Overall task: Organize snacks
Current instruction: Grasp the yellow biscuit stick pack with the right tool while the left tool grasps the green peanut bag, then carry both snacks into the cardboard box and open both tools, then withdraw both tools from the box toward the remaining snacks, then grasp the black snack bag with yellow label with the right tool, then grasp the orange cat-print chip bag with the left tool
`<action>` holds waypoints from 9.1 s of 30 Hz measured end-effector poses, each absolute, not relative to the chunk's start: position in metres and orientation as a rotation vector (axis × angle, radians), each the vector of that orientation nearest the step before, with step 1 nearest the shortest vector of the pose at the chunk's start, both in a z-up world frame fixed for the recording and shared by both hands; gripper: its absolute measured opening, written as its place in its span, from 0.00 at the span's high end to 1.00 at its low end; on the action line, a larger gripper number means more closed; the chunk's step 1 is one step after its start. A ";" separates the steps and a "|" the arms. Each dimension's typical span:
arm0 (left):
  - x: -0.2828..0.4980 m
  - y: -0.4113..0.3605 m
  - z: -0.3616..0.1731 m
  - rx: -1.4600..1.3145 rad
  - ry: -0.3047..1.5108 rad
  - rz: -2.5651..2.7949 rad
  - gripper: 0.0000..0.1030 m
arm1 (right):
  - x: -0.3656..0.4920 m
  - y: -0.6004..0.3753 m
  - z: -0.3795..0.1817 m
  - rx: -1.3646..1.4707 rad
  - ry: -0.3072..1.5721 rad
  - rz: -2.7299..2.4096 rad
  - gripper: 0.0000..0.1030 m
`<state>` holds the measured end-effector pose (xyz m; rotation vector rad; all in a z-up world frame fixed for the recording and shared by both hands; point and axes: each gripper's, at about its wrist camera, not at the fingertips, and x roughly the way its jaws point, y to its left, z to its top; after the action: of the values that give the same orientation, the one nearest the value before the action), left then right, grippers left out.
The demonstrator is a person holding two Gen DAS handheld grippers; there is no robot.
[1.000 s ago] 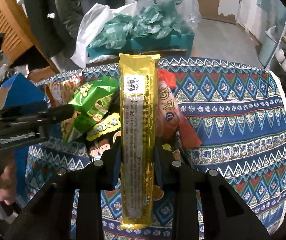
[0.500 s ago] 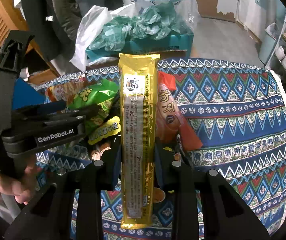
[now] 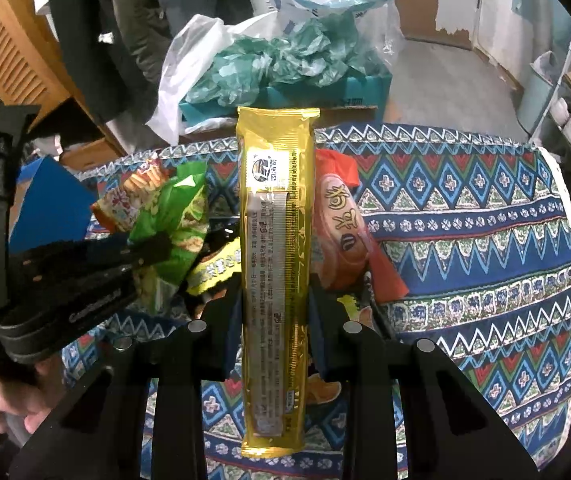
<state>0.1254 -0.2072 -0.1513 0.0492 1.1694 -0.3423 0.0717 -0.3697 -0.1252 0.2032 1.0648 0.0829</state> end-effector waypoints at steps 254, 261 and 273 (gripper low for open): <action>0.050 -0.131 -0.114 -0.029 1.295 -0.221 0.26 | 0.017 -0.412 -0.204 0.475 1.351 -0.430 0.20; 0.050 -0.134 -0.120 -0.014 1.308 -0.221 0.26 | 0.041 -0.404 -0.210 0.386 1.332 -0.441 0.17; 0.075 -0.130 -0.121 -0.043 1.290 -0.188 0.26 | 0.034 -0.394 -0.207 0.315 1.310 -0.309 0.30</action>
<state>0.0750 -0.1304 -0.1214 -0.0430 1.2899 -0.1881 0.0338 -0.3936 -0.2072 0.3153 1.3100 -0.3088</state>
